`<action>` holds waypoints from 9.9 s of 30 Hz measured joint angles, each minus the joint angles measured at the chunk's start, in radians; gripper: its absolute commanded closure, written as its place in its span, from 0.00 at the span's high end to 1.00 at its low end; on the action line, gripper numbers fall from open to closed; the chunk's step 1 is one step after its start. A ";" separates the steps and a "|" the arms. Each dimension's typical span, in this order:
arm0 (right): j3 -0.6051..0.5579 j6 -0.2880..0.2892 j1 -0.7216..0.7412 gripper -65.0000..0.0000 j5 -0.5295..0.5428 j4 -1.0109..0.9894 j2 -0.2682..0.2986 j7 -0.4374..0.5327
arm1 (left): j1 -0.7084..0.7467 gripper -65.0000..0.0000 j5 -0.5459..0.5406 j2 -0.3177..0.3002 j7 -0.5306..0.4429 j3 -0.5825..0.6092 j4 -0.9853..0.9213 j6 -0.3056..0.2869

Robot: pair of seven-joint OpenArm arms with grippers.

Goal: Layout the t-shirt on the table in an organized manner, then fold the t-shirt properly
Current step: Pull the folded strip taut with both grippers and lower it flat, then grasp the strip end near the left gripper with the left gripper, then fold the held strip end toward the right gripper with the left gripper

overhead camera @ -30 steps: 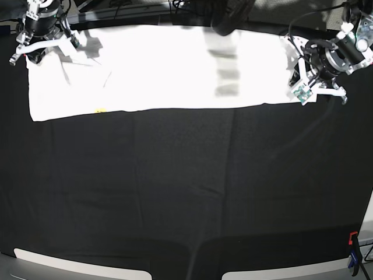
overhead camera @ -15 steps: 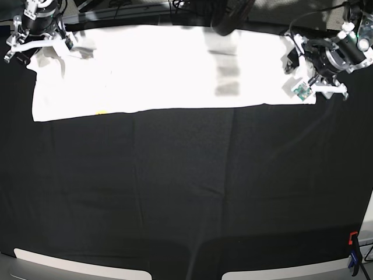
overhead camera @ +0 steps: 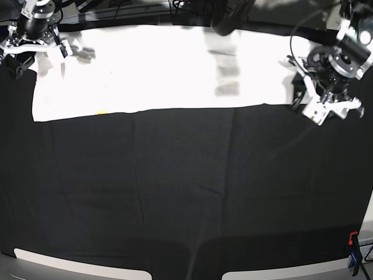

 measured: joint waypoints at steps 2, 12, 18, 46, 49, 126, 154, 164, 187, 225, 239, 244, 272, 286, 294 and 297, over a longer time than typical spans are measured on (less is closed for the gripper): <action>0.000 -0.002 0.000 0.38 0.000 0.000 0.000 0.000 | 0.002 0.47 -0.069 0.000 0.021 0.000 -0.082 0.004; 0.000 -0.028 0.000 0.38 0.000 0.000 0.000 0.000 | 0.037 0.47 -0.095 0.038 0.017 0.000 -0.196 -0.011; 0.000 -0.034 0.000 0.38 0.000 0.000 0.000 -0.003 | 0.074 0.47 0.013 0.041 -0.010 0.000 -0.261 -0.014; 0.000 -0.178 0.109 0.37 0.142 0.000 -0.131 0.025 | 0.024 0.47 -0.553 0.003 0.130 -0.336 -0.201 -0.255; 0.000 -0.177 0.188 0.37 0.237 0.000 -0.204 0.127 | 0.036 0.47 -0.713 0.006 0.139 -0.425 -0.201 -0.347; 1.002 0.953 0.693 0.33 2.383 -0.696 -0.349 -0.082 | -0.129 0.47 -1.260 0.130 0.433 -0.496 -0.885 -0.608; 1.002 0.953 0.695 0.33 2.383 -0.696 -0.349 -0.082 | -0.134 0.00 -1.151 0.229 0.366 -0.497 -0.882 -0.636; 1.002 0.953 0.695 0.33 2.383 -0.696 -0.349 -0.082 | -0.217 0.00 -1.035 0.124 0.290 -0.495 -0.885 -0.635; 1.002 0.953 0.695 0.33 2.388 -0.696 -0.349 -0.085 | -0.291 0.00 -1.094 0.152 0.505 -0.496 -0.463 -0.546; 1.003 0.953 0.817 0.33 2.390 -0.696 -0.347 -0.183 | -0.156 0.27 -0.493 0.474 0.113 0.136 -0.184 -0.310; 1.003 0.953 0.817 0.33 2.390 -0.696 -0.348 -0.209 | -0.162 0.41 -0.662 0.484 0.185 0.137 -0.184 -0.400; 1.003 0.953 0.816 0.45 2.390 -0.696 -0.349 -0.208 | -0.162 0.41 -0.662 0.484 0.185 0.137 -0.184 -0.400; 1.144 0.953 0.652 0.53 2.392 -0.696 -0.341 -0.205 | -0.255 0.41 -0.006 0.254 0.184 0.131 0.170 -0.073; 1.190 0.953 0.535 0.53 2.149 -0.826 -0.348 -0.197 | -0.255 0.41 -0.162 0.310 0.170 0.138 0.171 -0.076; 0.999 0.953 0.534 0.53 2.196 -0.939 -0.371 -0.189 | -0.255 0.41 -0.158 0.307 0.170 0.138 0.171 -0.075; 0.962 0.953 0.537 0.53 2.198 -0.938 -0.370 -0.176 | -0.256 0.41 -0.157 0.307 0.170 0.138 0.171 -0.076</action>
